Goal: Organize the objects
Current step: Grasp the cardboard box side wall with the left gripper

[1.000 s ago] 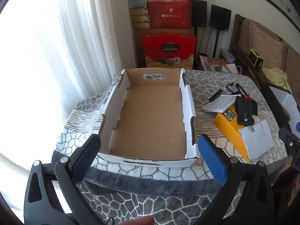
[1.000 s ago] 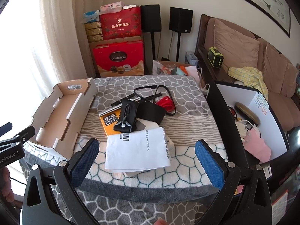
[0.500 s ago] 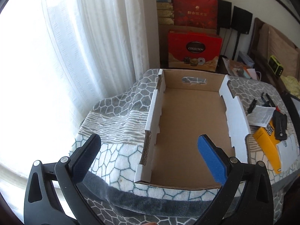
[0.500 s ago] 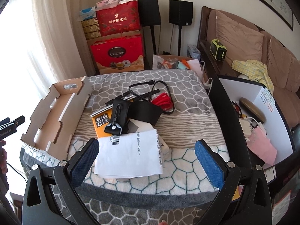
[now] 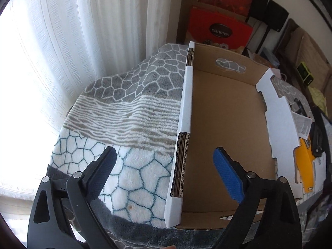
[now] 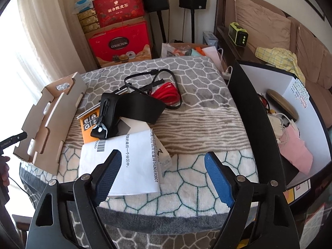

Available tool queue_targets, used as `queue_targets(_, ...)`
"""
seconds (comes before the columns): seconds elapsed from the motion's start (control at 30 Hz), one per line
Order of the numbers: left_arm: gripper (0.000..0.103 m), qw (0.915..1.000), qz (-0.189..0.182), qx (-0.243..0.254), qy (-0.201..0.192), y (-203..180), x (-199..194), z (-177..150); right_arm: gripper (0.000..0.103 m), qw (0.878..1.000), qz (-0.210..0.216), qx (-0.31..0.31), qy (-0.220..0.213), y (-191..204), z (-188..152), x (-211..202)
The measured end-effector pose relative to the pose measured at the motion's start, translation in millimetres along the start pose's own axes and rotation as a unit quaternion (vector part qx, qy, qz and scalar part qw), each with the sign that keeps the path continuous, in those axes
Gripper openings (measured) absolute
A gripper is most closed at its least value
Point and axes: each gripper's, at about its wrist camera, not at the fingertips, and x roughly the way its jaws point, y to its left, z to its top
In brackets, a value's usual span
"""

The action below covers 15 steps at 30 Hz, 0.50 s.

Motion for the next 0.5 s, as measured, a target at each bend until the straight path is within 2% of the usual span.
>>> queue_targets(0.1, 0.079, 0.9999, -0.007, 0.003, 0.009, -0.9, 5.5, -1.3, 0.084, 1.0, 0.009, 0.003, 0.003, -1.2, -2.9, 2.1)
queue_targets(0.17, 0.069, 0.9998, -0.01, 0.007, 0.014, -2.9, 8.8, -2.0, 0.084, 1.0, 0.016, 0.002, 0.002, 0.4, -3.9, 2.8)
queue_targets(0.23, 0.043, 0.9994, -0.019, 0.01, 0.026, -4.5, 14.0, -2.7, 0.088, 1.0, 0.018, -0.001, -0.001, 3.1, -4.5, 2.7)
queue_targets(0.27, 0.04, 0.9991, -0.024, 0.012, 0.034, -6.0, 17.2, -3.0, 0.089, 1.0, 0.019, -0.004, -0.003, 4.9, -4.6, 2.6)
queue_targets(0.33, 0.027, 0.9983, -0.029, 0.019, 0.047, -9.4, 23.1, -4.4, 0.091, 1.0, 0.021, -0.014, -0.007, 9.2, -4.6, 2.2)
queue_targets(0.43, 0.021, 0.9979, -0.024, 0.04, 0.045, -18.1, 24.7, -8.2, 0.103, 0.999, 0.025, -0.032, -0.013, 17.2, -5.2, 2.3)
queue_targets(0.5, 0.019, 0.9978, -0.021, 0.045, 0.043, -19.9, 23.6, -9.4, 0.103, 0.999, 0.028, -0.043, -0.017, 23.0, -5.3, 2.8)
